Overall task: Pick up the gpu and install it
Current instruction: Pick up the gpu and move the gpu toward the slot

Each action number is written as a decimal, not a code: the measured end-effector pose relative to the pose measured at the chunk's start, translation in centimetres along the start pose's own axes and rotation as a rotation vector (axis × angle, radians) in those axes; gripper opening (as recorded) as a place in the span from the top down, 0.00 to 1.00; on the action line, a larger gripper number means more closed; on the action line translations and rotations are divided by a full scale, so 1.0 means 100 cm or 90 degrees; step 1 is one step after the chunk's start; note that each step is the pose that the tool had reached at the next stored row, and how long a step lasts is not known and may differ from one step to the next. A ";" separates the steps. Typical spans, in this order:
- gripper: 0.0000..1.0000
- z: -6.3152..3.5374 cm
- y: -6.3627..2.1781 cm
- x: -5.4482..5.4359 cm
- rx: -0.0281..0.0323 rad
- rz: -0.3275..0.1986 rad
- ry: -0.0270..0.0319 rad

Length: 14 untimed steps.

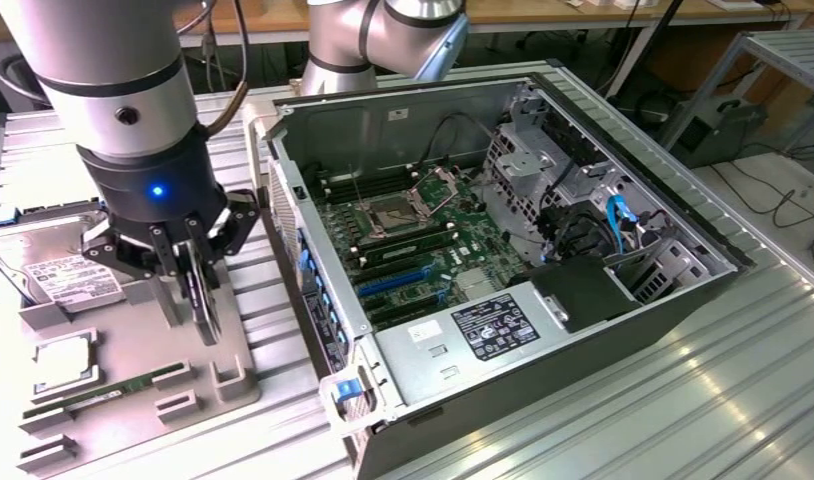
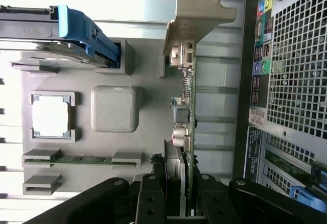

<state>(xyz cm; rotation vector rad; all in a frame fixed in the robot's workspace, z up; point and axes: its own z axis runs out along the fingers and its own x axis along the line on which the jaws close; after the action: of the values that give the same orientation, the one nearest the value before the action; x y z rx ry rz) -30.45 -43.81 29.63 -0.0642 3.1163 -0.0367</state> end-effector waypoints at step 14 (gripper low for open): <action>0.72 -0.0153 -0.0004 0.000 -0.0001 0.000 0.0001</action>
<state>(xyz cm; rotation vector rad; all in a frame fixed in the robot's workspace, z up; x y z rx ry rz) -30.45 -43.81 31.16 -0.0643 3.1165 -0.0366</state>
